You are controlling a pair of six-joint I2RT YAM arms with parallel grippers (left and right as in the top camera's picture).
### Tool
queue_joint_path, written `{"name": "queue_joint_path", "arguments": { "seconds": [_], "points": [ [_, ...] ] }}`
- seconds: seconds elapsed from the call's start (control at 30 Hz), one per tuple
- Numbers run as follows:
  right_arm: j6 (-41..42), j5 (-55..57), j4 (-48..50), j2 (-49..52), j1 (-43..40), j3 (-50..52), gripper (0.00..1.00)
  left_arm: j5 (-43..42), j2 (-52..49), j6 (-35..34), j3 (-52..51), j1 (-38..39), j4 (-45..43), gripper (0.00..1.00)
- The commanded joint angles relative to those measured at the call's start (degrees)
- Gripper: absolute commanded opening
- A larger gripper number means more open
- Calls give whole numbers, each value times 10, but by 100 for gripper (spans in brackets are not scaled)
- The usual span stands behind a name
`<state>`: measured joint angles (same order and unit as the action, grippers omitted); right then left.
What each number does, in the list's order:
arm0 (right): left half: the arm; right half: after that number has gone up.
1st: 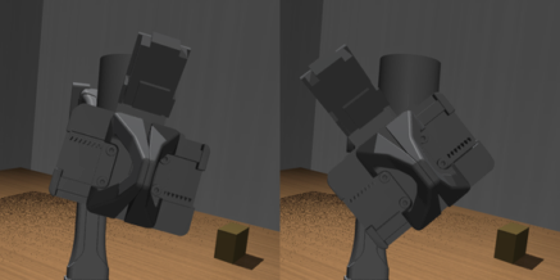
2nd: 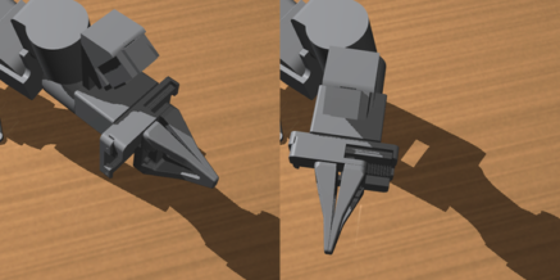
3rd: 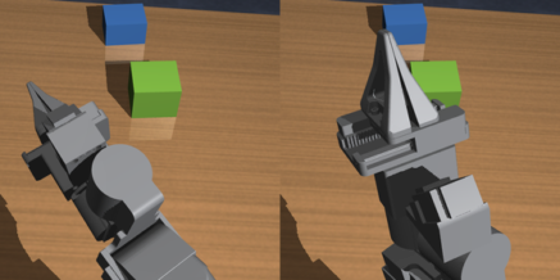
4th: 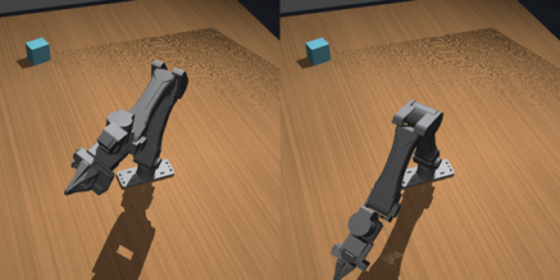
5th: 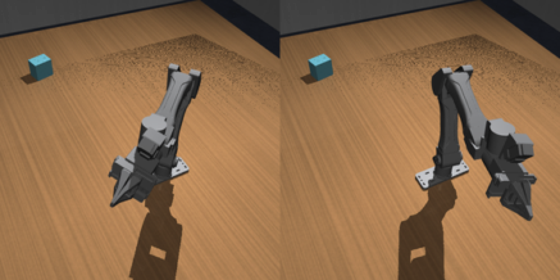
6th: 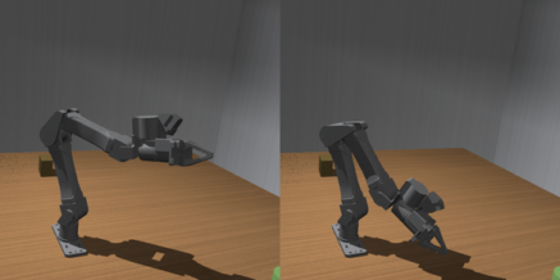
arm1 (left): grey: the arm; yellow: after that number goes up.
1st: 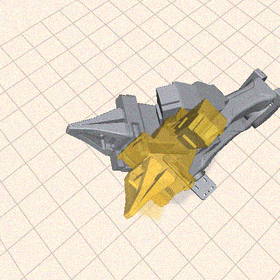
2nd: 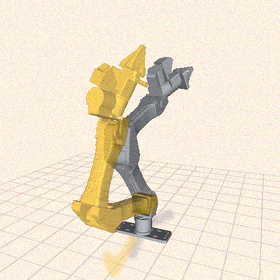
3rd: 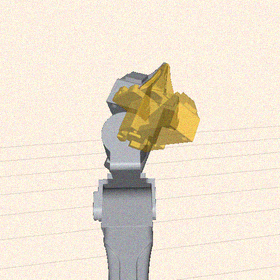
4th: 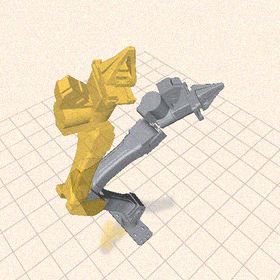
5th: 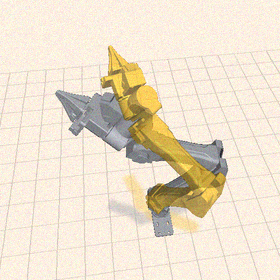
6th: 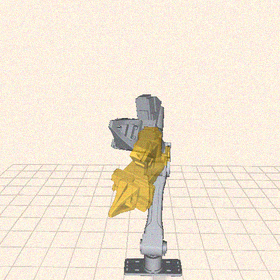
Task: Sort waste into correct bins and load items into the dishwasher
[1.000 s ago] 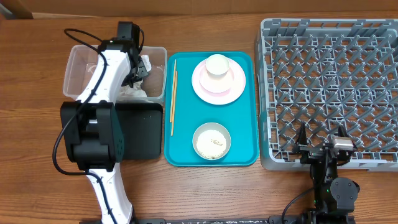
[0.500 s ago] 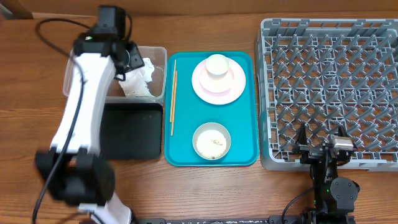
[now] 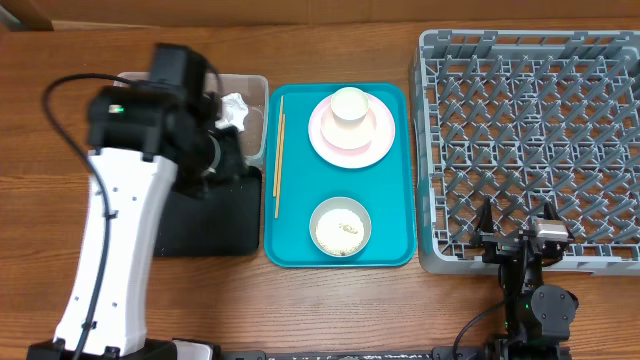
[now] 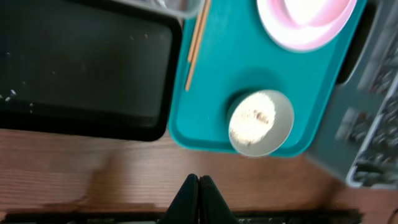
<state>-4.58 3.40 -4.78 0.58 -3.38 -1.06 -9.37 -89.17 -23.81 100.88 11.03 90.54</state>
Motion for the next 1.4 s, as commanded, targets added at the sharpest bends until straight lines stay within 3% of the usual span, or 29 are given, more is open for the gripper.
{"name": "queue_joint_path", "arguments": {
  "seconds": [0.0, 0.13, 0.47, 0.6, 0.77, 1.37],
  "points": [
    [-3, 4, 2, -4, -1, 6, 100, 47, -4, -14, -47, 52, -8, 4],
    [-3, 4, 2, -4, -1, 6, 100, 86, -4, -55, -128, 105, -57, 4],
    [-3, 4, 2, -4, -1, 6, 100, 85, -5, -77, -349, 164, -307, 4],
    [-3, 4, 2, -4, -1, 6, 100, 107, -5, -81, -384, 163, -382, 7],
    [-3, 4, 2, -4, -1, 6, 100, 183, -6, -115, -416, 163, -455, 23],
    [-3, 4, 2, -4, -1, 6, 100, 205, -53, -159, -498, 163, -595, 19]
  ]
}}
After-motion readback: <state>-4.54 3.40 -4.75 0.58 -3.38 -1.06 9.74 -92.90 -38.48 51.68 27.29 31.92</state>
